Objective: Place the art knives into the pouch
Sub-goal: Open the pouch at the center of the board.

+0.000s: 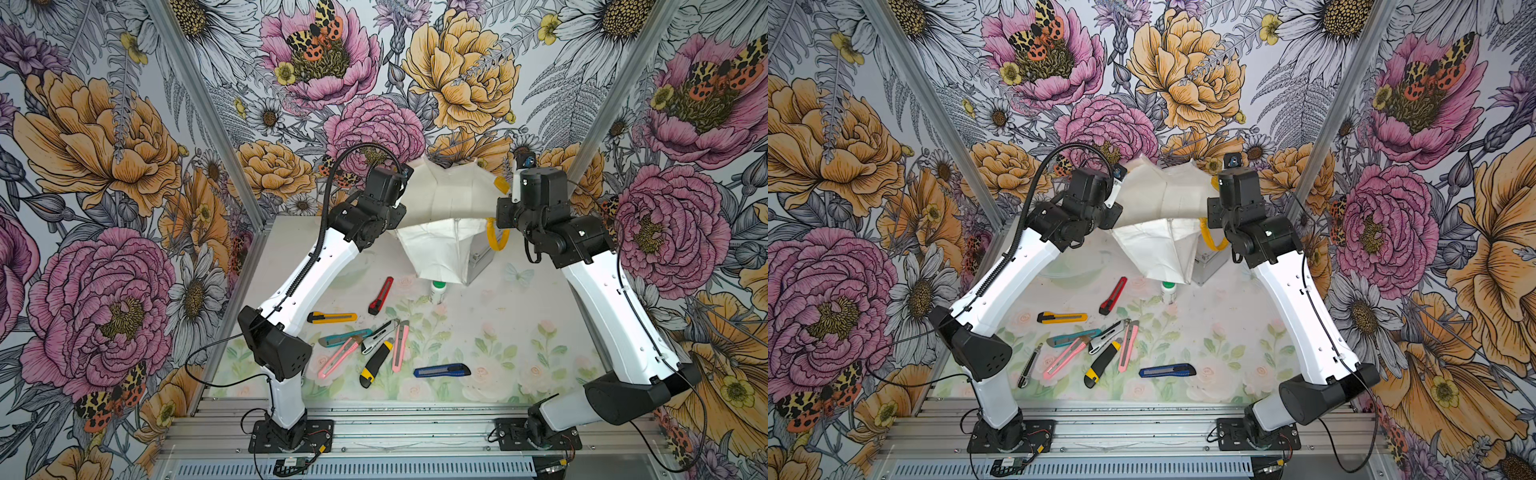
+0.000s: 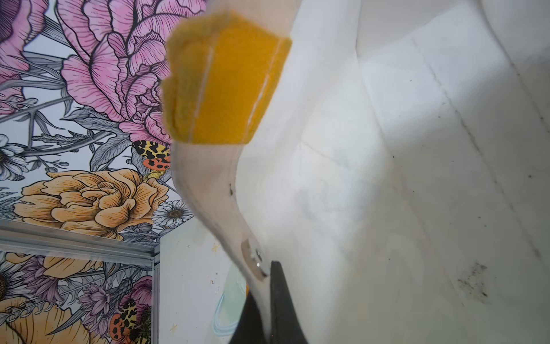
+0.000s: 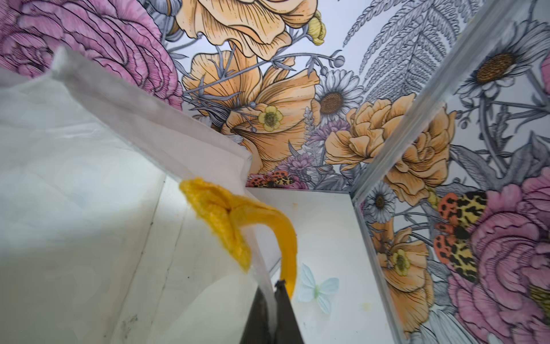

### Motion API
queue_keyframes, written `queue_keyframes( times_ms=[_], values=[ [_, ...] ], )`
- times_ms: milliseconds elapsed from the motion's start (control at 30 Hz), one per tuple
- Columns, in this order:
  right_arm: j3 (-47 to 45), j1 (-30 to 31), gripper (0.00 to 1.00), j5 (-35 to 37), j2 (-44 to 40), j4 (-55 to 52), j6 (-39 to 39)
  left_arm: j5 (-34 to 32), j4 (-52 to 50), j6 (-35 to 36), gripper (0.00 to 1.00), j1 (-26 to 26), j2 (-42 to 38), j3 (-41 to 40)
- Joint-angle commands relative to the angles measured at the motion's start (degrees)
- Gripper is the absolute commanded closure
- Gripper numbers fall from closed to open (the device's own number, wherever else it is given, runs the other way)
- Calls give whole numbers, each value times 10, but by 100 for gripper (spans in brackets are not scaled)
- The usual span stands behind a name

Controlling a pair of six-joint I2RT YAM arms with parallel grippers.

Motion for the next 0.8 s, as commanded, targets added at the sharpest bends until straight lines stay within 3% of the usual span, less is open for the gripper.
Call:
queue_keyframes(
  times_ms=[0,133,400,500,633,767],
  values=[
    [35,-28,100,244,-6,-81,-67,-126,-41,65,100,20,-34,-9],
    [41,-36,100,298,-12,-98,-76,-100,-41,66,100,4,-25,13],
    [73,-66,100,311,-51,-174,-74,-56,-40,81,100,-20,40,86],
    [72,-78,100,311,-57,-216,-74,7,-40,82,100,-44,71,124],
    [57,-90,100,296,-69,-252,-9,96,-40,75,100,-75,113,187],
    [-1,-130,100,211,-104,-246,25,193,-40,38,100,-85,148,216]
  ],
)
